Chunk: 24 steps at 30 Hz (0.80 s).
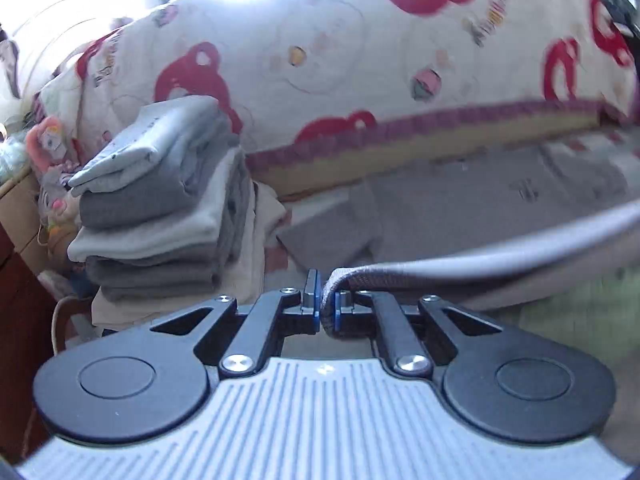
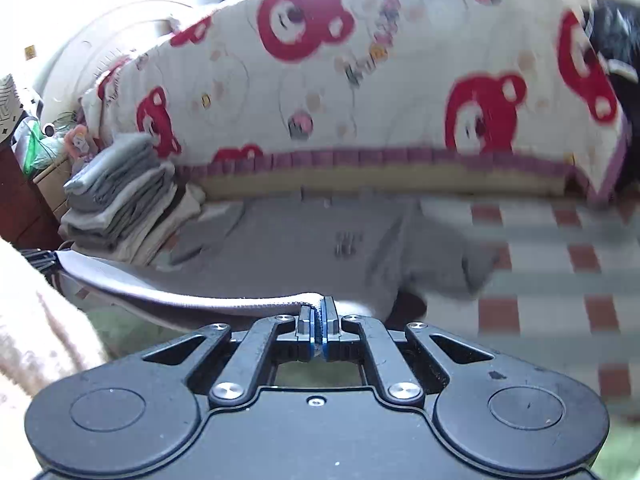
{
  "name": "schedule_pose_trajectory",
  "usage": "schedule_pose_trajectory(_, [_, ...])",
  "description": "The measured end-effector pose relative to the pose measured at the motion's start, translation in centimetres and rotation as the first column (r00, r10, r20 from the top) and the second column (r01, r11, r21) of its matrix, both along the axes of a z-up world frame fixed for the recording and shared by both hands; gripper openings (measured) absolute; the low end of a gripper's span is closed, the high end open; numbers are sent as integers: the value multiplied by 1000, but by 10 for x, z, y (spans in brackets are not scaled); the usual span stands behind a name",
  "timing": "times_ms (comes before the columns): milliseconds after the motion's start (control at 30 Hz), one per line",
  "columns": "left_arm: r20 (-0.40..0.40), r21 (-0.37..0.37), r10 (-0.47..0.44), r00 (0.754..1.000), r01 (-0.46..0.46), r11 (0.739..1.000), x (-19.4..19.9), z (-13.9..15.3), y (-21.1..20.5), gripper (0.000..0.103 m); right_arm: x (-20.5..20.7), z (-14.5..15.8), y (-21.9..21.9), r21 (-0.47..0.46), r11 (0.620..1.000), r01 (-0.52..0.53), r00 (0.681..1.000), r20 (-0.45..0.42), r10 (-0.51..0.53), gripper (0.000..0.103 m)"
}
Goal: Fold clothes
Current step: 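Lift the side strip with both grippers and fold it over toward the shirt's middle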
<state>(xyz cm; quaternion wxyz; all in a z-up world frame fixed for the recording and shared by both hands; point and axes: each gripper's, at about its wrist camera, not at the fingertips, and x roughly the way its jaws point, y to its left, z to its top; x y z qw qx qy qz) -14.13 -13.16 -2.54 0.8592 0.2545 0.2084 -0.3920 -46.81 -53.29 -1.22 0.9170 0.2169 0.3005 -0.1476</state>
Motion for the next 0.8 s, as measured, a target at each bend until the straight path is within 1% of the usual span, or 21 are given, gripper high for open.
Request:
schedule_pose_trajectory(33, [-1,26,-22,1000,22,999,-3,-5,7,6,-6,-6,7,39,999,13,1000,-6,-13,5])
schedule_pose_trajectory(100, [-47,79,-1,999,5,997,-4,-13,16,6,-14,-21,18,103,994,36,999,-12,-35,5])
schedule_pose_trajectory(167, [-90,112,-8,996,18,994,-4,-23,20,6,-18,-37,23,120,991,63,998,-35,-59,5])
schedule_pose_trajectory(233, [-102,149,-22,995,37,988,-6,-32,18,6,-22,-53,28,137,986,90,995,-58,-83,5])
schedule_pose_trajectory(300, [-110,158,-31,993,49,986,-8,-37,16,6,-26,-69,33,153,981,118,991,-81,-107,5])
schedule_pose_trajectory(333, [-105,162,-32,994,49,986,-10,-39,15,6,-26,-71,33,154,980,128,990,-85,-116,5])
schedule_pose_trajectory(400, [-100,150,-22,995,36,988,-10,-35,13,6,-23,-57,28,127,983,132,990,-59,-125,5])
schedule_pose_trajectory(500, [-85,73,-12,996,18,997,-8,-17,13,6,-8,-18,22,6,995,97,995,26,-97,4])
schedule_pose_trajectory(567, [-70,56,3,998,1,998,-7,-6,12,6,-3,2,18,-31,994,104,991,84,-102,5])
schedule_pose_trajectory(667, [-70,47,16,997,-13,999,-9,5,17,6,-12,9,21,-19,992,127,984,126,-124,4])
schedule_pose_trajectory(733, [-103,33,29,994,-26,999,-15,5,27,6,-25,3,26,1,986,167,976,139,-165,4])
schedule_pose_trajectory(800, [-113,17,50,992,-48,999,-28,7,37,6,-38,-5,36,43,979,201,969,135,-205,4])
